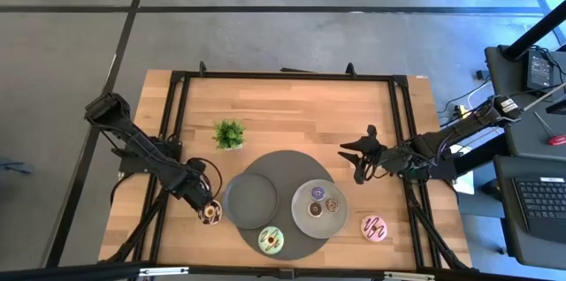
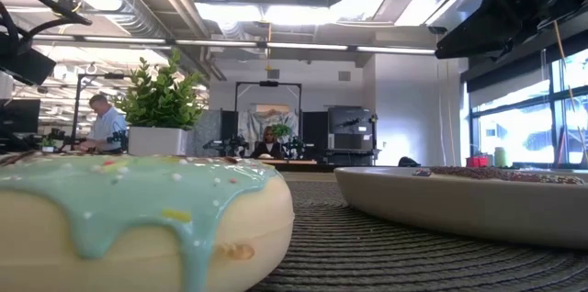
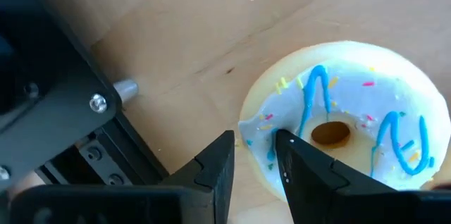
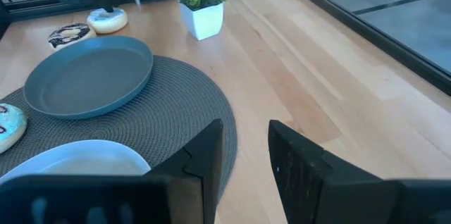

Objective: Pick & Place donuts
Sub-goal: Put the large white donut on the dark gray plate

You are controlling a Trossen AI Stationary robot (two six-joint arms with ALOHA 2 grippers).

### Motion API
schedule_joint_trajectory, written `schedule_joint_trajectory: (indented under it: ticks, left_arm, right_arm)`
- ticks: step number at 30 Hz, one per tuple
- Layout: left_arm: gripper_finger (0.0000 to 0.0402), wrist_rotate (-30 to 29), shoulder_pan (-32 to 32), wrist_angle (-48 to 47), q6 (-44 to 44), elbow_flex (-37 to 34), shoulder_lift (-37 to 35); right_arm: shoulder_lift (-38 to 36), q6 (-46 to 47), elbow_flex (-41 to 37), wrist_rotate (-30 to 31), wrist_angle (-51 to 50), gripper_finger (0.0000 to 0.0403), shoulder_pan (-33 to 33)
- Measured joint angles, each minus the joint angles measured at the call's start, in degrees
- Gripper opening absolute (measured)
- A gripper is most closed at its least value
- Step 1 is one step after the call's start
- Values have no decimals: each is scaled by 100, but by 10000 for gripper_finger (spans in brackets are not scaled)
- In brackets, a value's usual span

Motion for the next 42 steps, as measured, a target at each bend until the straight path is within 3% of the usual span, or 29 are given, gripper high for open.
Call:
schedule_joint_trajectory:
  ticks: [10, 20, 28, 32, 36, 42]
  left_arm:
    - [110, -42, 0, -10, -92, 0, 0]
    - [161, -16, 0, -115, -236, 27, -20]
    - [181, -311, -8, -685, -220, 613, -23]
    - [182, -772, -10, -229, -216, 607, -28]
    - [179, -608, 2, 353, -255, 409, -28]
    - [180, -536, 0, 41, -443, 367, -24]
  right_arm:
    - [0, 0, 0, 0, -2, 116, 0]
    - [0, -1, 2, 0, -1, 116, 0]
    - [0, -12, 2, 2, -2, 116, 0]
    - [0, -20, 2, 2, -4, 116, 0]
    - [0, -20, 2, 2, -4, 116, 0]
    - [1, -20, 2, 1, -5, 116, 0]
